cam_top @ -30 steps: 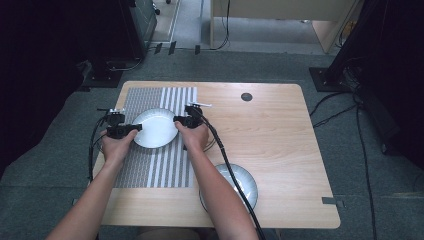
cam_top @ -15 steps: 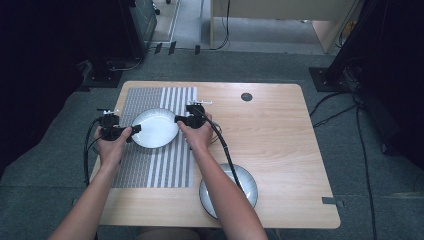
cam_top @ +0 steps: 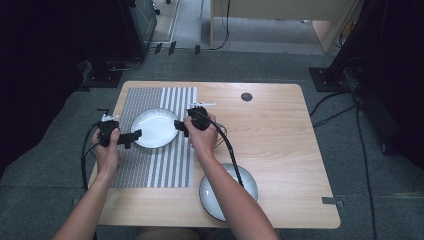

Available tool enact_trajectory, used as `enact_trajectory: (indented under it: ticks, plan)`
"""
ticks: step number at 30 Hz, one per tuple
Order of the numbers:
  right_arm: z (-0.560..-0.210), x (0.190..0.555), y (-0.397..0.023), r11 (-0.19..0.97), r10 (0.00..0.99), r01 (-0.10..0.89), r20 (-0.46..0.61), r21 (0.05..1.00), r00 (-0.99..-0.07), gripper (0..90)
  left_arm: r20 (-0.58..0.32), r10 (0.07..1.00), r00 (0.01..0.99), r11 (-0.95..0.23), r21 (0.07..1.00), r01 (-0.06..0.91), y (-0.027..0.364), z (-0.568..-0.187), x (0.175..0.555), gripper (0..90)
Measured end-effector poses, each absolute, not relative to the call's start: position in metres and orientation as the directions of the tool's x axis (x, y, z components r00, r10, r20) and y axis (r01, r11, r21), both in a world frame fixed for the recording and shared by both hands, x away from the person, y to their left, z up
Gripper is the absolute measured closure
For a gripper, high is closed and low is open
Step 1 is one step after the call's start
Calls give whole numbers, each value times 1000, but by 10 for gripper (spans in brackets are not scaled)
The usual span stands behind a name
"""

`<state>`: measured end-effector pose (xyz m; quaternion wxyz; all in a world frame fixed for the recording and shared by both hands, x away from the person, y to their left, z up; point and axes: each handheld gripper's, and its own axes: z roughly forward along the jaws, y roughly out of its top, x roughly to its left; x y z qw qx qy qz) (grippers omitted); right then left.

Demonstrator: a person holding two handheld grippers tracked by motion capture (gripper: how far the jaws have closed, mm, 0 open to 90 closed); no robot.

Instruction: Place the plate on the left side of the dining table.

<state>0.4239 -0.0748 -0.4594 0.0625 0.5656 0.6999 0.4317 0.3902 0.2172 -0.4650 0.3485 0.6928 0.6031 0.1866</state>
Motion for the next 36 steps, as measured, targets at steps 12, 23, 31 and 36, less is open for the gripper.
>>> enact_trajectory:
  ticks: [12,23,31,36]
  plan:
    - [-447,398,-99,51,830,700,359,713,-426,213,-151,970,189,-13,749,662,221,-456,358,87]
    - [-446,379,-126,32,835,705,369,709,-409,199,-68,979,192,-70,771,633,213,-458,320,86]
    - [-444,364,-144,1,832,701,389,713,-396,201,-67,988,142,-32,797,603,216,-456,300,86]
    - [-441,356,-153,16,835,687,369,726,-409,197,-89,990,114,5,809,587,224,-453,284,86]
